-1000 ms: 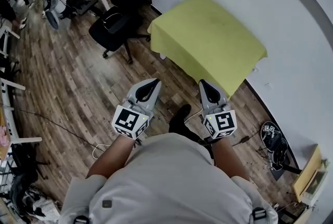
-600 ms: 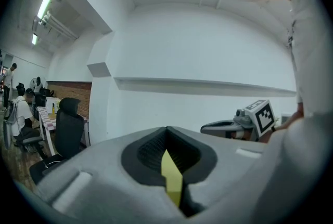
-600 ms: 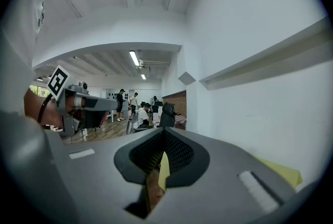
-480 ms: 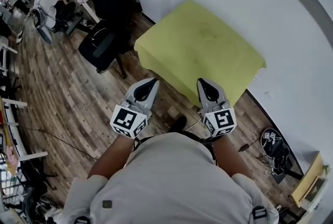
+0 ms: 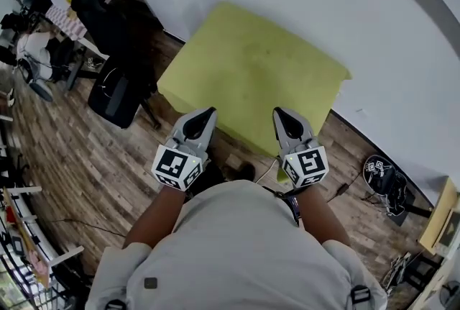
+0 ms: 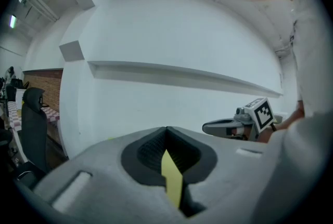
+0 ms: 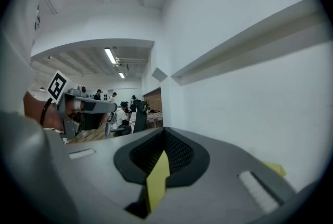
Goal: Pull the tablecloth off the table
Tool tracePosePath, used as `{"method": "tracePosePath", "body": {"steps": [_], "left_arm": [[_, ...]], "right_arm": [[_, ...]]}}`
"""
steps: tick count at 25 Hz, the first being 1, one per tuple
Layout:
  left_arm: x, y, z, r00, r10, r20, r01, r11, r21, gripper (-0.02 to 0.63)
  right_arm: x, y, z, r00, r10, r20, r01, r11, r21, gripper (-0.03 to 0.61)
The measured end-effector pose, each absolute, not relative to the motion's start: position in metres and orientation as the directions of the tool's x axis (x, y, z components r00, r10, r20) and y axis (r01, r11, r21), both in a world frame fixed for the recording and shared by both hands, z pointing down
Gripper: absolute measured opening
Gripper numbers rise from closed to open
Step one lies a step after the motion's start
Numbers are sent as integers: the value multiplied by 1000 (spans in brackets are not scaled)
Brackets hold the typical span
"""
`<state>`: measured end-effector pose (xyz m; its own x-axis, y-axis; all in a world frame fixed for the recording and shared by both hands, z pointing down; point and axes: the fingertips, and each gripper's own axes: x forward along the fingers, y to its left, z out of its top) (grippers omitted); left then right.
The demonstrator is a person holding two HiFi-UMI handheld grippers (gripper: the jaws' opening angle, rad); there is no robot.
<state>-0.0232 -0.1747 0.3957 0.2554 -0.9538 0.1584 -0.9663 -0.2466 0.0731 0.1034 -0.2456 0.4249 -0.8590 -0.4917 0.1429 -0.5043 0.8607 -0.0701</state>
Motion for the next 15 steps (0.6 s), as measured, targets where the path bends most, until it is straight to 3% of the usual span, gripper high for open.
{"method": "tracePosePath", "body": {"steps": [6,15], "left_arm": [[-28,-252,399,418,-896,149,-908,-410,83,3],[-86,-333,392,569,-809,149,-822,-563,82,3]], "right_arm": [[108,-293,427,-761,-628,161,-642,765,-54,10],[59,-353,416,-624,-761,176,-776,630,-29,10]]}}
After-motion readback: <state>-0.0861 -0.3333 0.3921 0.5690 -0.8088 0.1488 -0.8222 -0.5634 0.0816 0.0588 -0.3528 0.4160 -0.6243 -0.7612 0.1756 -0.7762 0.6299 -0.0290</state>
